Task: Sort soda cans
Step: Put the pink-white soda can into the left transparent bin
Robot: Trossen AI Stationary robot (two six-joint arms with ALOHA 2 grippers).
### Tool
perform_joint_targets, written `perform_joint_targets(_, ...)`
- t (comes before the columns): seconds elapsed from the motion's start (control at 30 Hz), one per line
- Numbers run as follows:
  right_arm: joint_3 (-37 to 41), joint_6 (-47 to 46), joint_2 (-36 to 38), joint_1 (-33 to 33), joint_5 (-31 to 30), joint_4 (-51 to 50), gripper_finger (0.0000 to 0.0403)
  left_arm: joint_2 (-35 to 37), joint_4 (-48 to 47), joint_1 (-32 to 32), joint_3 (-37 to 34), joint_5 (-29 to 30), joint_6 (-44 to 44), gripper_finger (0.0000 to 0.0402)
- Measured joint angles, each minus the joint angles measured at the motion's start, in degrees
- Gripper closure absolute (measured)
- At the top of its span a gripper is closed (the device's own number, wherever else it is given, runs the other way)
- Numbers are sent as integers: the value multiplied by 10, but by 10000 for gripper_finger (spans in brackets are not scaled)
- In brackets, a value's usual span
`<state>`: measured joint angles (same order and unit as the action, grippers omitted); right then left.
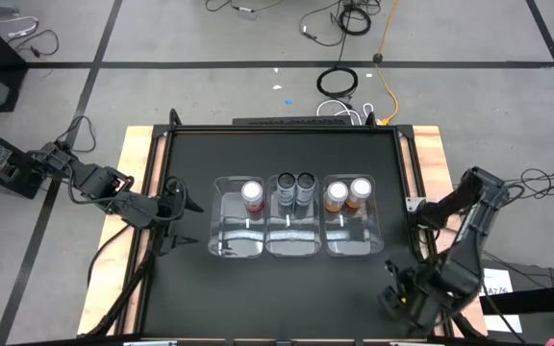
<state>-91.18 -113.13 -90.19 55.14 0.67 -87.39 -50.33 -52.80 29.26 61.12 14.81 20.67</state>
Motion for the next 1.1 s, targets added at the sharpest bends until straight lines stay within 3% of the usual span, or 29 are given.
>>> perform_joint_targets(0.3, 21, 62, 0, 66, 13, -9, 55, 0, 5, 0, 0, 0, 0, 13)
perform_joint_targets(0.63, 106, 139, 0, 91, 27, 92, 55, 0, 18, 0, 0, 0, 0, 13)
perform_joint_targets(1.1, 190, 151, 1, 119, 59, 179, 55, 0, 45, 0, 0, 0, 0, 13)
